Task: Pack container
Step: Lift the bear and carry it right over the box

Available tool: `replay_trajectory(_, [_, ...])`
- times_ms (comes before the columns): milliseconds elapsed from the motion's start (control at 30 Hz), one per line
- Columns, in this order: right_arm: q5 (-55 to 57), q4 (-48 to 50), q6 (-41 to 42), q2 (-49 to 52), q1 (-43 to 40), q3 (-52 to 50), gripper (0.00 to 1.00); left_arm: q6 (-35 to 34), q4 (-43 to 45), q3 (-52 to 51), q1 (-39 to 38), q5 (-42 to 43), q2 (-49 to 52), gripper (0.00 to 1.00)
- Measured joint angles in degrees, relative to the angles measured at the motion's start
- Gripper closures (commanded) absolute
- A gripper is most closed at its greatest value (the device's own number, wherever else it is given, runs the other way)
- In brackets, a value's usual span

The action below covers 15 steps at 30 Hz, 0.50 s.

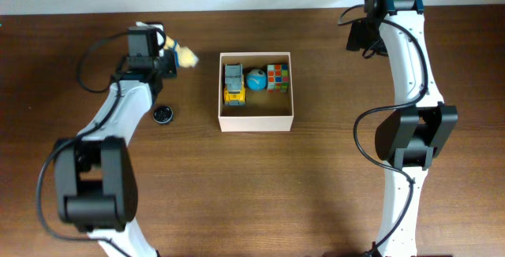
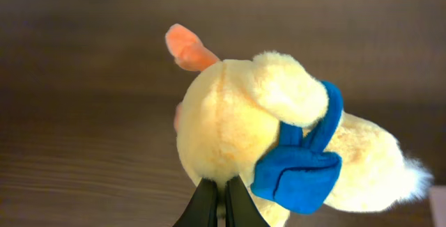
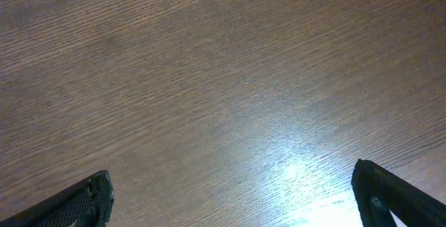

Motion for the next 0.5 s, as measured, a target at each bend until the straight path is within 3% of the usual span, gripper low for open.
replay_trajectory(233, [0.0,0.0,0.0,0.0,0.0,0.0,0.01,0.0,-3.2,0.9,0.1,-1.8,-10.9,0.98])
replay_trajectory(500, [0.0,0.0,0.0,0.0,0.0,0.0,0.01,0.0,-14.5,1.1,-4.7,-2.3,-17.9,0.98])
